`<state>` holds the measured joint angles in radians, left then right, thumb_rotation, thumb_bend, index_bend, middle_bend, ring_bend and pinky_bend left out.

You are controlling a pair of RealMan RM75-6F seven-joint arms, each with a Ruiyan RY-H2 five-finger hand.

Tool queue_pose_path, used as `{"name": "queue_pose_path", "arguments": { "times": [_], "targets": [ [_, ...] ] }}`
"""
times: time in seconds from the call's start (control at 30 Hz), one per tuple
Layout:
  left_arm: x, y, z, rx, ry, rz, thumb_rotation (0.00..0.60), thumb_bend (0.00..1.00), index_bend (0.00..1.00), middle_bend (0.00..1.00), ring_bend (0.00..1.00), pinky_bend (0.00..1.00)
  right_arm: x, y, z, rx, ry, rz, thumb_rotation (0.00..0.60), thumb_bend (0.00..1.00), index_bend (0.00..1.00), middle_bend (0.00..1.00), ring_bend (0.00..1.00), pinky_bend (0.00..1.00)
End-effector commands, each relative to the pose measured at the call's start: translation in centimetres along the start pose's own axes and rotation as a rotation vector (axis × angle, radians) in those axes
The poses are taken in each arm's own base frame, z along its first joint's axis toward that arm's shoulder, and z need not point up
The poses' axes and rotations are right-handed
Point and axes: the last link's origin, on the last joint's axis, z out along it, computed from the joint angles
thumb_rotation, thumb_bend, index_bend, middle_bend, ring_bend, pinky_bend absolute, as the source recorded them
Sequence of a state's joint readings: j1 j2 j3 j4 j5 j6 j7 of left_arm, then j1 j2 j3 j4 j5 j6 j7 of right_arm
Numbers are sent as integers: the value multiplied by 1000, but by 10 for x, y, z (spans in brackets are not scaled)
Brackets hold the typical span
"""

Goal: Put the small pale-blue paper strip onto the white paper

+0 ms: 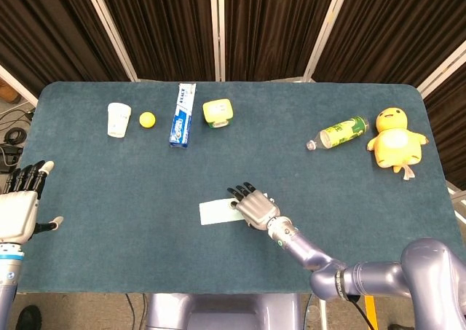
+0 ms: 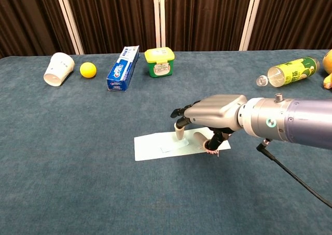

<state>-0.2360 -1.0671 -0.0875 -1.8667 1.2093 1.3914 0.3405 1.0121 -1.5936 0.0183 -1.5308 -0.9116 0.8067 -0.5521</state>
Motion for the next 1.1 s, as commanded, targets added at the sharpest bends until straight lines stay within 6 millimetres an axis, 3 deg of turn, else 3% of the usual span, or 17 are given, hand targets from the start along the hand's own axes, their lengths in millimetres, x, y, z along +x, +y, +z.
{"name": "queue_pose_path", "arguments": {
  "times": [0.03, 1.1],
  "targets": [
    [0, 0, 0, 0, 0, -1, 600, 0, 0, 0, 0, 0, -1, 3, 0, -10, -1, -4, 600, 703, 316, 0, 0, 0],
    [2, 1, -1, -12, -5, -13, 600, 0, 0, 0, 0, 0, -16, 18, -13, 15, -12, -78, 600, 701, 359, 0, 0, 0]
  ]
}}
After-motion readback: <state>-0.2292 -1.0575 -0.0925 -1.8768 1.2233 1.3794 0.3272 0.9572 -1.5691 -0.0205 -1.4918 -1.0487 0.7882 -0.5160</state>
